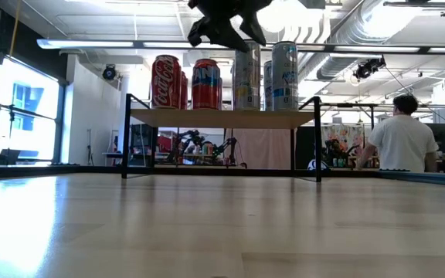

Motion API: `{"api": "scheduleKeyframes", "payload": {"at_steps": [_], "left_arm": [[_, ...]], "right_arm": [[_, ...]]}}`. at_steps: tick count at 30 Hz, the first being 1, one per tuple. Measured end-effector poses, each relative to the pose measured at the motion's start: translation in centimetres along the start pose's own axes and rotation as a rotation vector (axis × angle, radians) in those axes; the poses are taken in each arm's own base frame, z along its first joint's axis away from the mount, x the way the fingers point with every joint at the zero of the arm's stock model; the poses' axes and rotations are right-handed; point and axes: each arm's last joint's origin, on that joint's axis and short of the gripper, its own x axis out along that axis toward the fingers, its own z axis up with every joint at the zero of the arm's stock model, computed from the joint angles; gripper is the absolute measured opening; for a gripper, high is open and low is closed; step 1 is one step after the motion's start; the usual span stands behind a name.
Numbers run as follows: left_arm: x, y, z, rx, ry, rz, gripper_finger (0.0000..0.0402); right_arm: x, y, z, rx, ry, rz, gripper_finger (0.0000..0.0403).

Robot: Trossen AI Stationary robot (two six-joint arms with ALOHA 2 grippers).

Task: Place canned beverage on shelf
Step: Put the white yellow soda can on the shelf aligned with the white yellow soda can

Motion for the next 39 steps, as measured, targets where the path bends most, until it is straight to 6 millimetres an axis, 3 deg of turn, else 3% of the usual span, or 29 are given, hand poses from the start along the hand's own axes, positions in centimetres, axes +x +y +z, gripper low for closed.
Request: {"api": "scheduleKeyframes", "payload": {"at_steps": [9,39], "left_arm": [[1.9,1.9,0.7,-0.027,0.032,-0.014,0.0078],[3.6,4.1,1.5,-0.054,0.027,0.043,0.0074]], "right_arm": [[0.0,0.0,0.0,0.000,0.000,0.000,0.0339],[0.0,0.0,0.0,0.000,0.000,0.000,0.0339]]}}
